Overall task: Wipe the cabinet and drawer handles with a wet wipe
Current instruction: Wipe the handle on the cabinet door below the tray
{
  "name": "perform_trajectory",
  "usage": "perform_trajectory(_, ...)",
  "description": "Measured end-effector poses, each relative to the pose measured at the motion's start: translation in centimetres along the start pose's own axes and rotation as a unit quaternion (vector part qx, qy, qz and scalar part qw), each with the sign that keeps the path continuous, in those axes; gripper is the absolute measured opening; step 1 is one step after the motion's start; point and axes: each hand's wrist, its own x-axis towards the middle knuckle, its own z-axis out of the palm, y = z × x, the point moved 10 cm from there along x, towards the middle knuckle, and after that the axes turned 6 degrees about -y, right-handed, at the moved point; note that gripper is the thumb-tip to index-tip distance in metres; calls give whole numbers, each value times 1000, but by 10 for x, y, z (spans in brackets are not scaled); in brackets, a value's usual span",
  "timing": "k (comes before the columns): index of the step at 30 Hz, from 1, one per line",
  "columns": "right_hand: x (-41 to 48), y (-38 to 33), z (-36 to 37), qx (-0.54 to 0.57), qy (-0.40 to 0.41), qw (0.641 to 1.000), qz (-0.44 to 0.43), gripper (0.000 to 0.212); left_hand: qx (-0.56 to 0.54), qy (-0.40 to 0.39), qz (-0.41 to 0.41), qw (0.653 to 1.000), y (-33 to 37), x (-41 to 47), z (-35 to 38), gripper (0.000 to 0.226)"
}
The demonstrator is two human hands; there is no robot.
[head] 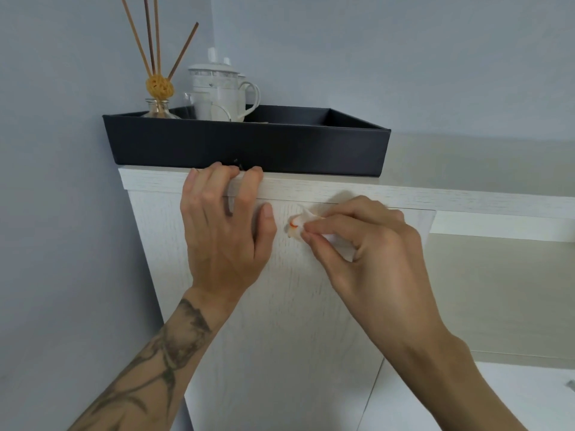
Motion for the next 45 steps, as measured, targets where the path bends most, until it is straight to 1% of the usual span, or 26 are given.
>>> perform_trajectory(2, -4, -5, -2, -30, 22, 999, 1, 8, -1, 1, 0, 1000, -1, 0, 1, 38)
perform_trajectory(6, 10, -15, 13, -46, 13, 999, 20, 4, 5, 3, 7, 1000, 0, 0, 1, 37)
perform_trajectory(9, 3, -18, 10, -69, 26, 997, 26, 3, 8, 1, 6, 1000, -1, -1, 1, 37)
perform_trajectory(12, 2, -18, 6, -64, 45, 997, 24, 3, 10, 3, 7, 1000, -2, 0, 2, 37)
perform_trajectory(15, 9, -19, 13, -67, 32, 997, 28, 2, 12, 7, 8, 1000, -3, 0, 2, 37)
perform_trajectory(19, 5, -21, 10, -67, 44, 997, 16, 3, 13, 6, 9, 1000, -2, -1, 3, 37)
perform_trajectory(22, 14, -21, 18, -75, 28, 997, 12, 4, 12, 8, 10, 1000, -3, -2, 2, 37)
perform_trajectory(24, 10, -20, 17, -83, 33, 996, -4, 5, 14, 9, 9, 1000, -4, -2, 2, 37)
perform_trajectory(26, -2, -18, 9, -81, 57, 994, -42, 2, 10, 9, 8, 1000, -3, -2, 2, 37)
perform_trajectory(29, -12, -12, -3, -68, 86, 989, -102, 7, 6, 11, 8, 1000, -2, -1, 0, 37)
perform_trajectory(32, -19, 7, -18, -48, 89, 988, -117, 9, 7, 12, 9, 1000, -1, -1, 0, 38)
perform_trajectory(36, -32, 38, -49, -53, 106, 988, -99, 10, 8, 10, 13, 1000, -1, -1, 1, 38)
perform_trajectory(41, -39, 57, -61, -17, 151, 988, -20, 8, 5, 6, 10, 1000, -1, -1, 1, 38)
perform_trajectory(43, -37, 63, -56, 25, 142, 989, 19, 15, 7, 7, 9, 1000, -2, -1, 0, 38)
perform_trajectory(45, -40, 66, -50, 48, 130, 990, 37, 20, 5, 7, 10, 1000, -1, 0, 1, 38)
